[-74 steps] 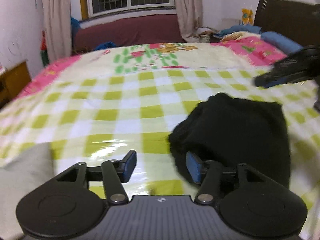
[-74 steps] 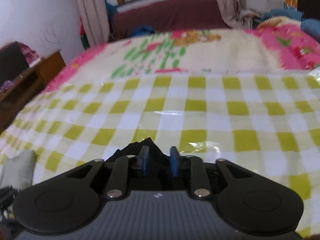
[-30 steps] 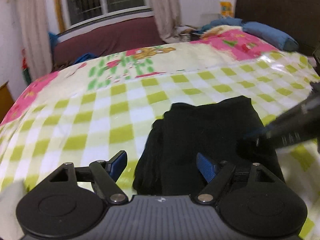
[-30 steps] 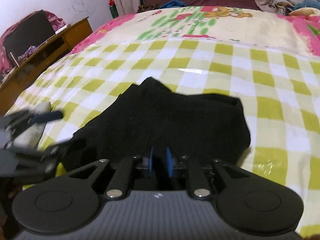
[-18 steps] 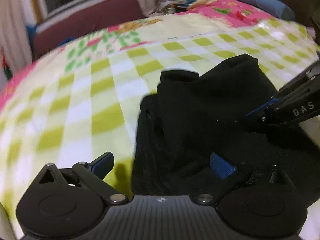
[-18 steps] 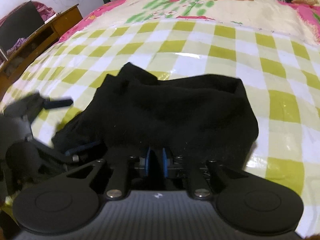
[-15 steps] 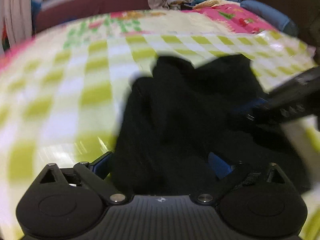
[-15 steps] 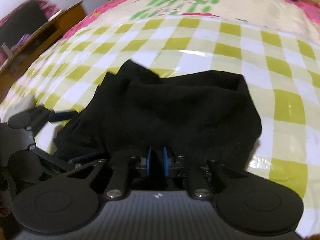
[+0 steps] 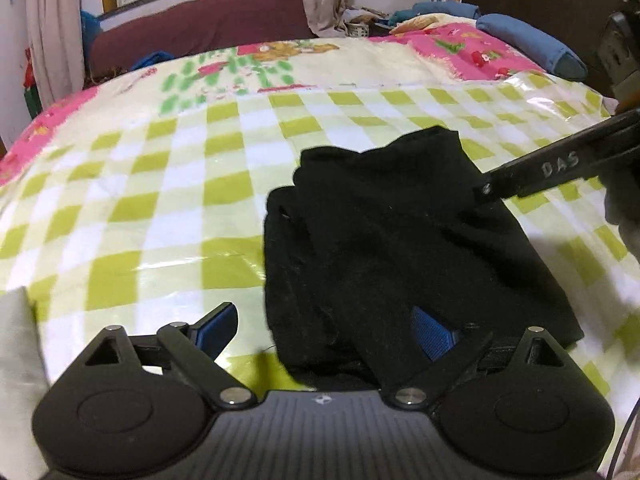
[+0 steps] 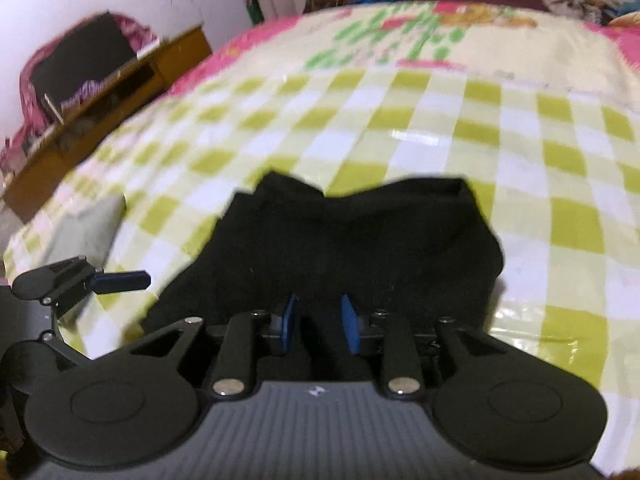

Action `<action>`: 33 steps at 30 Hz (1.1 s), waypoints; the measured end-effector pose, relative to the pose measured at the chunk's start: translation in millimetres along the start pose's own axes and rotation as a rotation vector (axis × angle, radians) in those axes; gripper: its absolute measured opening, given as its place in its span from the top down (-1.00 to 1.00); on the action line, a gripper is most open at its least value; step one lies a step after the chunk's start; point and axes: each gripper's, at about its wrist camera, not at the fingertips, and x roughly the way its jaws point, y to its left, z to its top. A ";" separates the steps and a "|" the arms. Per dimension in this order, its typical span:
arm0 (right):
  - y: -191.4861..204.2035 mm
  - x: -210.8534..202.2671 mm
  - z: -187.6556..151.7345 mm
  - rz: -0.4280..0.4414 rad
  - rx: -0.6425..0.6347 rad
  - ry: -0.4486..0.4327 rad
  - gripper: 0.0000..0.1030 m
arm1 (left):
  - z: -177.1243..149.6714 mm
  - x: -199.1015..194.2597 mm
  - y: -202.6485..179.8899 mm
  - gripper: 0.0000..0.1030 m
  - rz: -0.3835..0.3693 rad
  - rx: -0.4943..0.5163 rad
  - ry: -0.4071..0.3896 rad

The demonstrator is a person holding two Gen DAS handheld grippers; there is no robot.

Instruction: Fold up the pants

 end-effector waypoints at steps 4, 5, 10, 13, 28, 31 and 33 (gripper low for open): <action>3.4 11.0 -6.6 -0.066 0.050 -0.014 0.37 | -13.3 -8.3 -1.1 -1.00 0.055 -0.034 -0.005; 3.3 24.2 -8.1 -0.073 0.069 0.027 0.31 | -13.9 -5.9 -0.1 -1.00 0.068 -0.060 0.013; 26.3 -0.4 -11.1 -0.106 0.090 -0.032 0.35 | -8.6 -21.2 -12.3 -1.00 0.130 -0.088 -0.026; 42.2 -33.9 -25.0 -0.176 0.069 -0.083 0.33 | -12.0 -32.6 -30.5 -1.00 0.160 -0.035 -0.069; 59.0 -82.9 -126.3 -0.377 0.200 -0.083 0.20 | -53.5 -41.5 -74.9 -1.00 0.161 0.009 -0.089; 62.4 -86.8 -131.6 -0.408 0.188 -0.098 0.17 | -55.1 -40.9 -78.3 -1.00 0.149 0.022 -0.091; 62.0 -88.0 -133.3 -0.402 0.196 -0.101 0.11 | -55.8 -40.1 -79.4 -1.00 0.148 0.025 -0.089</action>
